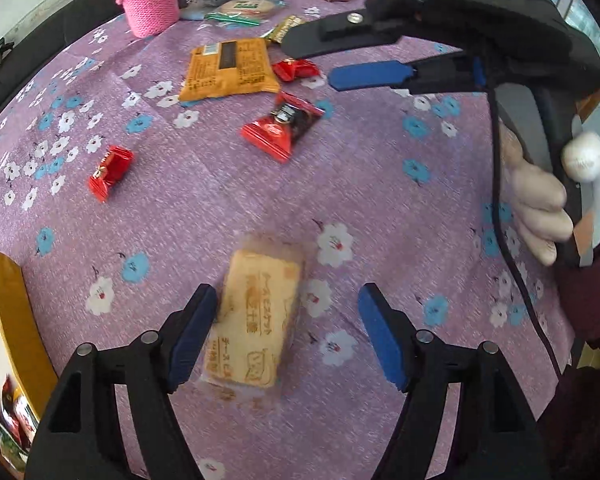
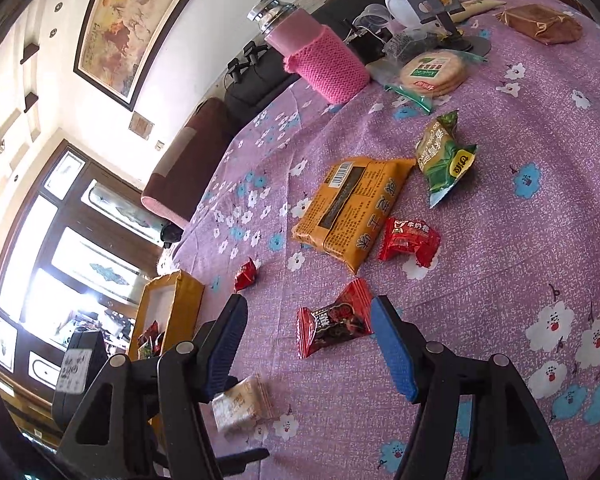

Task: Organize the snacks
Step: 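Grasp the cream cracker pack with the left gripper, then carry the cracker pack to the tray with left while right carries a red candy there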

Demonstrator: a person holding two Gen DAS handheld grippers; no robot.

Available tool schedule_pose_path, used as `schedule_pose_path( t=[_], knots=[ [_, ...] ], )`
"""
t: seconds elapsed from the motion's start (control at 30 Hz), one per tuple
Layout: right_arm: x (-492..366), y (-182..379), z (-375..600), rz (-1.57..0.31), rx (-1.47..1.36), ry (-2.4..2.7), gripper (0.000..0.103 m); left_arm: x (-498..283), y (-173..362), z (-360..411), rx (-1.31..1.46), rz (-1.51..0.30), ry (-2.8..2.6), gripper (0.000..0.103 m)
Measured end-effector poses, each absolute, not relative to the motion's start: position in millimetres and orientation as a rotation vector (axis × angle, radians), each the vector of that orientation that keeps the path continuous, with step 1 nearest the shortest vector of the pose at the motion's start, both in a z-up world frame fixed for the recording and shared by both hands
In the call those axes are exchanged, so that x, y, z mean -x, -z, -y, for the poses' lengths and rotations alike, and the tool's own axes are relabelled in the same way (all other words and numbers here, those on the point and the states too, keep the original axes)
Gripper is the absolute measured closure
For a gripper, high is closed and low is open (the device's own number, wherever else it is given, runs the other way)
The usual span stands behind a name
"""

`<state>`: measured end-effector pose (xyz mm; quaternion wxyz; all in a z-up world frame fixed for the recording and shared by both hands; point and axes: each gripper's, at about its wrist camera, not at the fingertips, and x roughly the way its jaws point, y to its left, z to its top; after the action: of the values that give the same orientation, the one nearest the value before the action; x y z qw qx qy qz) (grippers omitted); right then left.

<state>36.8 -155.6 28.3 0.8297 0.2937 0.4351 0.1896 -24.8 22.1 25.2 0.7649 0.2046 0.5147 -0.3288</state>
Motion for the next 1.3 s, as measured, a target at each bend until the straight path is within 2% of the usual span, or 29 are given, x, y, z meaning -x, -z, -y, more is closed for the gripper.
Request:
schedule_pose_path(
  t=[0.13, 0.2, 0.23, 0.27, 0.3, 0.43, 0.7, 0.77, 0.83, 0.9, 0.97, 1.0, 1.3],
  knots=[
    [-35, -29, 148, -0.964, -0.58, -0.364, 0.037, 33, -24, -17, -0.413, -1.08, 0.621, 0.028],
    [-34, -26, 144, -0.996, -0.572, -0.353, 0.037, 35, -23, -19, -0.352, -1.054, 0.556, 0.032],
    [-34, -25, 141, -1.007, -0.568, -0.356, 0.037, 37, -24, -19, -0.331, -1.035, 0.535, 0.038],
    [-34, -23, 139, -1.021, -0.562, -0.357, 0.037, 41, -25, -21, -0.312, -1.019, 0.517, 0.058],
    [-34, -22, 138, -1.029, -0.561, -0.358, 0.037, 43, -27, -24, -0.286, -1.016, 0.501, 0.072],
    [-35, -16, 131, -1.049, -0.571, -0.379, 0.038, 48, -31, -56, -0.142, -1.022, 0.431, 0.072],
    [-53, -21, 98, -1.06, -0.422, -0.16, 0.038, 76, -57, -113, 0.078, -0.905, 0.352, 0.072],
    [-57, -20, 82, -1.073, -0.322, -0.084, 0.045, 87, -66, -126, 0.106, -0.871, 0.34, 0.072],
    [-57, -19, 68, -1.059, -0.199, 0.004, 0.063, 96, -74, -143, 0.138, -0.841, 0.323, 0.072],
    [-54, -18, 62, -1.039, -0.128, 0.035, 0.068, 106, -81, -163, 0.191, -0.809, 0.311, 0.072],
    [-48, -19, 66, -1.027, -0.137, 0.027, 0.07, 110, -85, -183, 0.231, -0.783, 0.281, 0.072],
    [-45, -20, 69, -1.024, -0.152, 0.017, 0.076, 114, -87, -194, 0.251, -0.768, 0.264, 0.072],
    [-1, -67, 53, -0.946, -0.165, -0.089, 0.076, 135, -78, -279, 0.364, -0.705, 0.092, 0.072]
  ],
)
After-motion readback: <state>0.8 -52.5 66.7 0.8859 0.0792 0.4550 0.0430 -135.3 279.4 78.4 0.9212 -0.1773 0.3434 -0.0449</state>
